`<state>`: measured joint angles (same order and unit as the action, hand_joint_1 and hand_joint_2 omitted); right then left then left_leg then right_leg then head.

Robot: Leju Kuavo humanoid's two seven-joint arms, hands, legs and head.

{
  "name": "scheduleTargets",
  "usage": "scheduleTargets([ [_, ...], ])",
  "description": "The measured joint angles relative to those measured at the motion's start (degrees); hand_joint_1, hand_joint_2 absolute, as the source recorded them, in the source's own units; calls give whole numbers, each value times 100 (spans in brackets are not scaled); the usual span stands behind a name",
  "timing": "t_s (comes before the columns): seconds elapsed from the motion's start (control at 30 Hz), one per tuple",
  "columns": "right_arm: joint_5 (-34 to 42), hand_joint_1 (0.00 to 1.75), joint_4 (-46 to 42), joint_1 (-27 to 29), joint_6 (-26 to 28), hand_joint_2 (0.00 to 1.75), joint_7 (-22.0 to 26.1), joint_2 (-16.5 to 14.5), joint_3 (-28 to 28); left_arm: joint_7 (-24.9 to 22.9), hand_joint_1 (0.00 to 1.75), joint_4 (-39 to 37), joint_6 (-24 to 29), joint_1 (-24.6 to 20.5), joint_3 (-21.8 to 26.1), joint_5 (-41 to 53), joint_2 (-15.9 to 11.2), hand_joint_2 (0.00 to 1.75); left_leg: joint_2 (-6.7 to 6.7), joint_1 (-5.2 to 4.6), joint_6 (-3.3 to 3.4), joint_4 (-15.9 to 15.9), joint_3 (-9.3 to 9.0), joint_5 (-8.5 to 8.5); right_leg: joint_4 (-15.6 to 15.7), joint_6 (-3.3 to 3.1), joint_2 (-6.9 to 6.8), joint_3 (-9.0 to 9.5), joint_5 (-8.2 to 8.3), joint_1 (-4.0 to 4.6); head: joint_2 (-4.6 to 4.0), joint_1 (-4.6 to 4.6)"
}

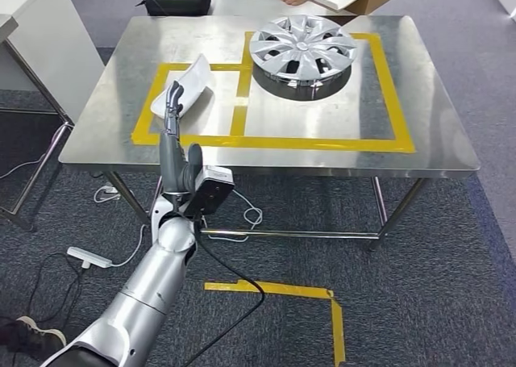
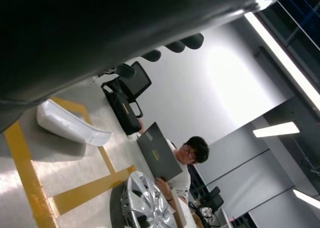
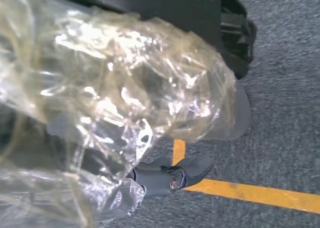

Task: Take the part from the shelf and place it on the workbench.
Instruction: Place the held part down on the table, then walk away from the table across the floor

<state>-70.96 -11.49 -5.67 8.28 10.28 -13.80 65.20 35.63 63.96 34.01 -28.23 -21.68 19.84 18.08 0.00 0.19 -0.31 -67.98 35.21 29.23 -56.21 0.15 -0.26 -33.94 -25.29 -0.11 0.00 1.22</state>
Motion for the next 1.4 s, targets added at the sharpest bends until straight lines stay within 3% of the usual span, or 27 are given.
scheduleTargets([
  [0.07,3,0,1,-6,3,0,1,-16,0,9,0,1,3,-4,-4,-3,17,0,-1,-26,83,745,-516,-25,-56,42,2,-101,66,25,0,-3],
  [0.1,4,0,2,-9,5,0,1,-24,0,13,0,1,4,-5,-7,-3,25,0,-2,-40,112,991,-666,26,-73,73,0,-134,103,28,0,-3],
  [0.2,11,0,2,-10,7,0,-4,-29,0,23,0,-1,8,7,-10,-6,36,0,7,-42,183,1170,-657,1,-99,176,-2,-220,171,20,0,-2],
  [0.27,12,0,2,-6,7,0,-9,-28,0,29,0,-1,17,19,-21,-6,43,0,24,-19,261,1206,-555,-126,-377,233,11,-366,-143,8,0,-10],
  [0.33,11,0,2,-7,7,0,-10,-27,0,39,0,-1,49,53,-35,-5,49,0,31,-18,300,1203,-417,-247,-1059,278,17,-588,-677,-12,0,-18],
  [0.37,11,0,2,-6,7,0,-8,-27,0,45,0,-1,69,87,-39,-5,48,0,33,-22,301,1199,-341,-305,-1411,297,16,-665,-843,-18,0,-18],
  [0.4,10,0,2,-5,7,0,-5,-27,0,52,0,-1,86,128,-40,-4,48,0,36,-24,296,1195,-263,-362,-1640,313,16,-679,-886,-22,0,-15],
  [0.43,10,0,2,-3,7,0,-3,-27,0,59,0,-1,100,168,-42,-4,48,0,38,-24,286,1189,-185,-419,-1684,323,15,-600,-807,-26,0,-17],
  [0.47,10,0,2,-3,7,0,-3,-27,0,67,0,-1,111,202,-42,-4,48,0,38,-24,274,1182,-112,-473,-1519,324,15,-419,-652,-33,0,-16],
  [0.53,10,0,2,-15,7,0,-2,-27,0,83,0,4,139,243,-44,3,49,0,32,-32,234,1154,5,-564,-759,311,17,178,-439,-43,0,-19],
  [0.6,11,0,2,-29,7,0,4,-27,0,96,0,21,177,271,-49,17,51,0,28,-52,177,1126,73,-647,-85,279,26,639,-490,-41,0,-13],
  [0.63,13,0,2,-30,7,0,7,-27,0,102,0,31,190,292,-52,26,51,0,29,-58,147,1122,94,-690,61,254,31,722,-534,-31,0,-10],
  [0.7,15,0,2,-17,7,0,10,-28,0,105,0,56,198,349,-58,36,44,0,26,-48,84,1110,123,-738,97,162,23,647,-488,-29,0,-10],
  [0.73,16,0,3,-13,7,0,9,-30,0,105,0,67,198,379,-60,38,37,0,22,-40,52,1050,157,-646,98,101,14,613,-440,-33,0,-3],
  [0.8,16,0,4,-15,8,0,8,-32,0,105,0,81,198,421,-60,38,18,0,13,-20,-10,619,298,-154,108,0,-6,512,-314,-46,0,22],
  [0.87,19,0,4,-16,9,0,8,-32,0,105,0,84,198,456,-59,37,0,0,14,-5,-52,-109,463,373,95,-35,-8,357,-186,-40,0,41],
  [0.9,22,0,4,-14,9,0,9,-32,0,105,0,86,198,477,-58,31,-10,0,14,0,-62,-383,489,460,82,-35,-9,270,-130,-37,0,42],
  [0.93,27,0,4,-14,9,0,10,-32,0,105,0,94,198,506,-58,19,-19,0,14,2,-62,-505,443,415,62,-31,-10,178,-77,-35,0,43],
  [0.97,34,0,4,-13,9,0,11,-32,0,105,0,114,198,540,-57,-2,-26,0,14,2,-51,-427,305,275,36,-23,-9,88,-30,-33,0,43],
  [1.03,60,0,4,-13,10,0,21,-33,1,109,0,202,200,627,-55,-80,-33,0,14,-5,1,204,-211,22,-28,4,-3,-66,47,-21,0,45],
  [1.1,100,0,4,-12,14,0,59,-35,2,119,0,326,216,742,-46,-190,-38,0,13,-20,62,904,-674,42,-82,54,1,-156,115,-2,0,40],
  [1.13,122,0,4,-10,17,0,95,-36,2,124,0,388,234,831,-27,-254,-51,0,13,-32,86,1085,-772,89,-90,85,-1,-181,157,-1,0,40],
  [1.2,165,0,3,9,22,0,172,-34,8,132,0,484,279,1078,57,-384,-97,0,24,-32,141,1181,-760,52,-85,151,3,-215,232,-13,0,46],
  [1.23,182,0,3,26,23,0,197,-32,15,137,0,516,293,1210,109,-436,-122,0,35,-25,180,1197,-725,-5,-119,180,7,-251,176,-19,0,49],
  [1.3,210,0,2,57,23,0,219,-28,33,151,0,553,297,1416,211,-504,-158,0,53,-2,254,1227,-606,-139,-477,228,17,-408,-238,-33,0,39],
  [1.37,233,0,2,69,22,0,224,-28,44,156,0,569,289,1599,341,-561,-200,0,55,-10,277,1221,-442,-265,-1205,267,18,-597,-782,-43,0,26],
  [1.4,245,0,2,71,22,0,224,-27,49,158,0,569,282,1706,428,-590,-226,0,63,-13,271,1218,-360,-326,-1524,282,17,-636,-902,-46,0,28],
])
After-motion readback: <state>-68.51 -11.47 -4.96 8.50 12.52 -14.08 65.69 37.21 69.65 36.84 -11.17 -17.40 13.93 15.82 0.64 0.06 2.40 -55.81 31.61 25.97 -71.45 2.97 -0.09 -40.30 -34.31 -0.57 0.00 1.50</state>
